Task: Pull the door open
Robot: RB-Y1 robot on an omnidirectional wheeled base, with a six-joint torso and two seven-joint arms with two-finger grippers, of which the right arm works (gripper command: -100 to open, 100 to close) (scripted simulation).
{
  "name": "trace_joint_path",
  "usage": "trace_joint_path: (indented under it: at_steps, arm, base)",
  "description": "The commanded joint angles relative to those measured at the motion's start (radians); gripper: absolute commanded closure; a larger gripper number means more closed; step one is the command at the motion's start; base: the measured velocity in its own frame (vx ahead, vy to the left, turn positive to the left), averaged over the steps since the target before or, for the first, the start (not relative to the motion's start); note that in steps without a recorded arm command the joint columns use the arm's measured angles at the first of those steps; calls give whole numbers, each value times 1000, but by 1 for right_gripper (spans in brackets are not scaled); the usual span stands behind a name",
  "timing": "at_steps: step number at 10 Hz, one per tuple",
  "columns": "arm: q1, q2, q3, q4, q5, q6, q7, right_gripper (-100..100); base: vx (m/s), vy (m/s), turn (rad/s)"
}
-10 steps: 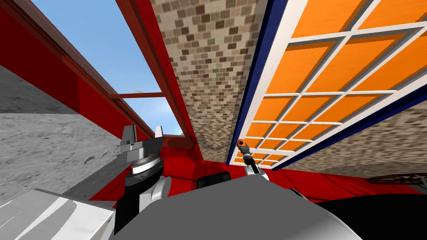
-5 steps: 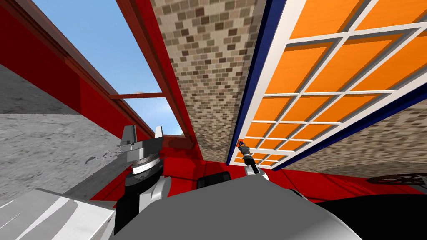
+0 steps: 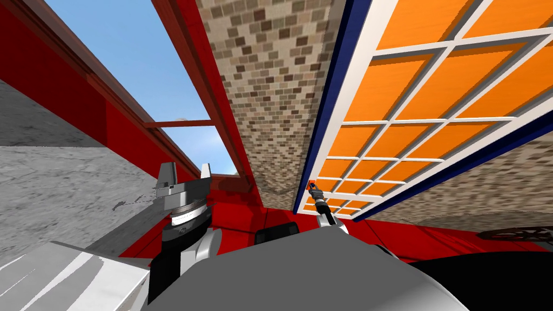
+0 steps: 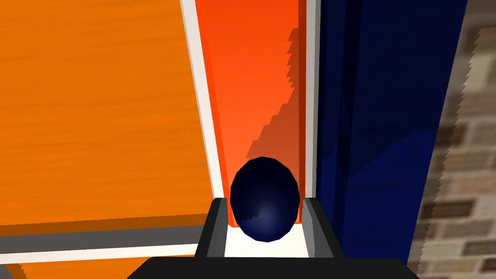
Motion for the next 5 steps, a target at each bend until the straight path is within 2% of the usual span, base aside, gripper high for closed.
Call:
trace_joint_path:
  at_steps: [1,5]
  arm:
    - [0,0,2,1,-4,0,-34,100]
    - [0,-1,7,1,-17,-1,-140,100]
  base:
    - [-14,-4,22]
    - [-20,-8,27]
